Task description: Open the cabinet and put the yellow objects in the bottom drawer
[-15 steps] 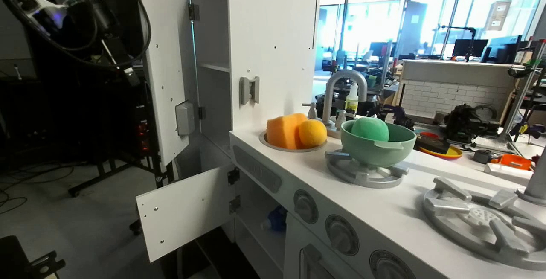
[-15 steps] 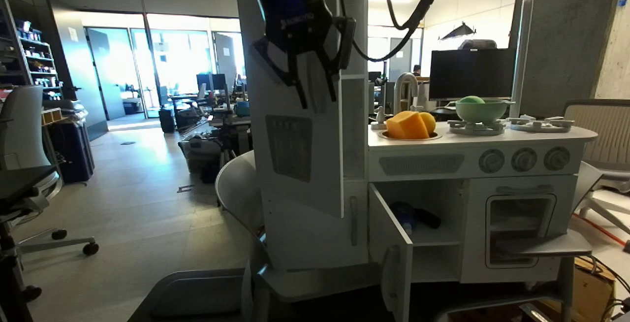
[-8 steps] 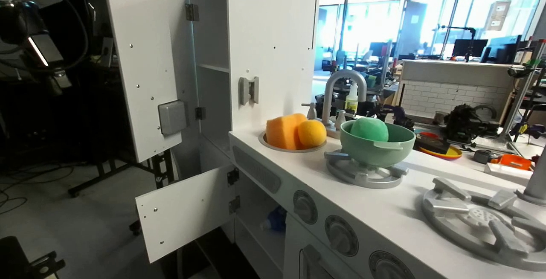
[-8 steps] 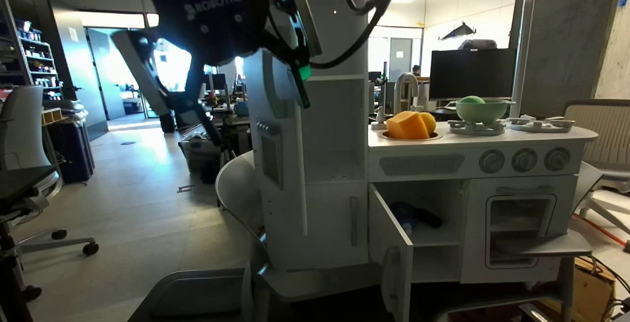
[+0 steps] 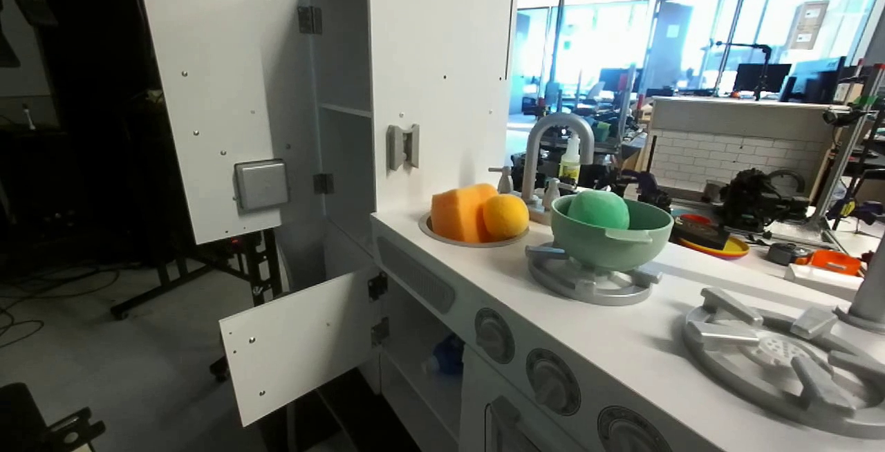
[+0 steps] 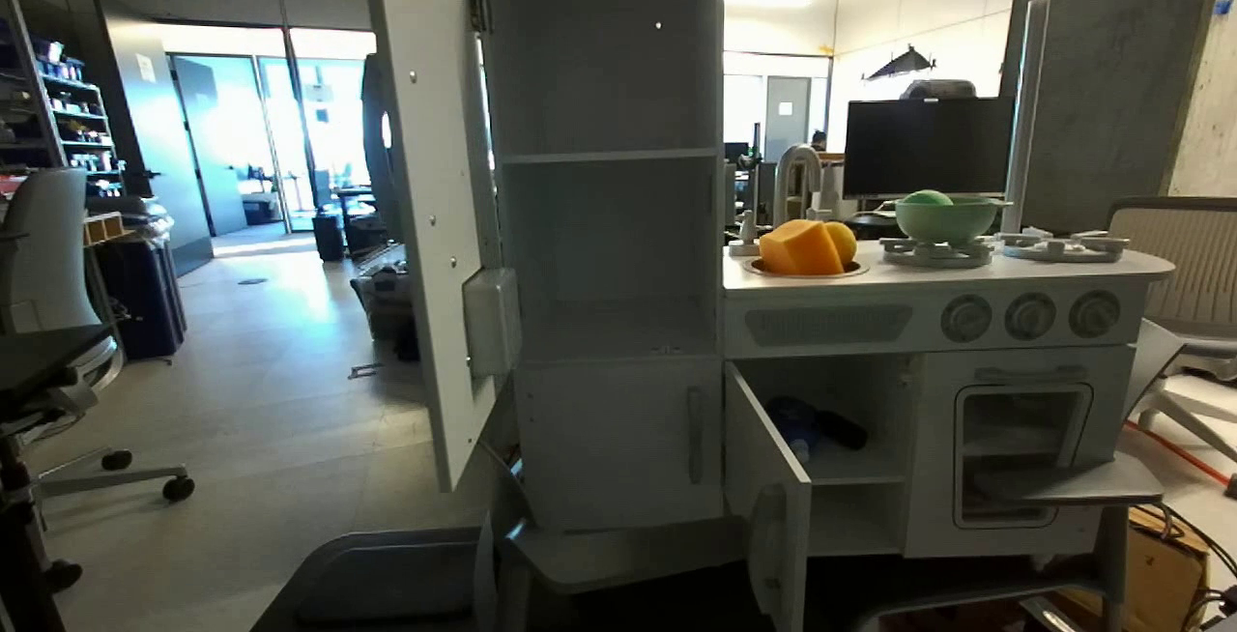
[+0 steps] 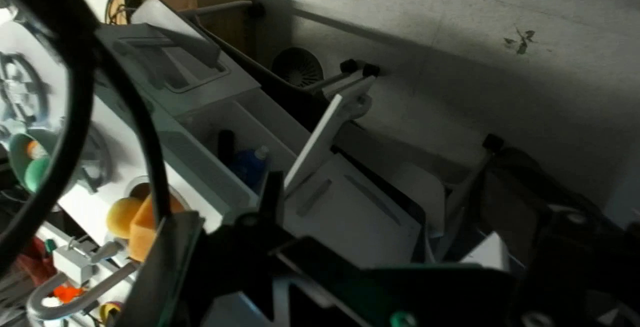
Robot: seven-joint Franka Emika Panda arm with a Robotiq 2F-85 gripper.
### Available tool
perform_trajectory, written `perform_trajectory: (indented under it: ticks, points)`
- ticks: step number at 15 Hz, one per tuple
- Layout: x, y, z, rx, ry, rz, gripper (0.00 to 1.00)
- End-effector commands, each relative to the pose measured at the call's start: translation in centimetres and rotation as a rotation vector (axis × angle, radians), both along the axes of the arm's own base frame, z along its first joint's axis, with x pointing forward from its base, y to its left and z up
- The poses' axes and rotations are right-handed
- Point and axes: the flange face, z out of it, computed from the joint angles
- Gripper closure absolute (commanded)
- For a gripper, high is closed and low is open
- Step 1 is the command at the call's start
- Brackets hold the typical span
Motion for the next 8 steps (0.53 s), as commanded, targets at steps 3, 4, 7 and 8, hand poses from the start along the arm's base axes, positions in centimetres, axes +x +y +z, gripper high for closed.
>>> perform_trajectory:
  ticks: [3,4,7,8]
  points:
    - [4.6,-13.4,4.8,0.0,0.008,-0.079,0.0]
    - [5.8,-16.1,5.7,-0.004,0.013,-0.096,0.0]
    - [10.6,-24.3,4.5,0.007,0.035,-0.142,0.0]
    - [12.0,-26.6,4.0,0.009,0.032,-0.161,0.0]
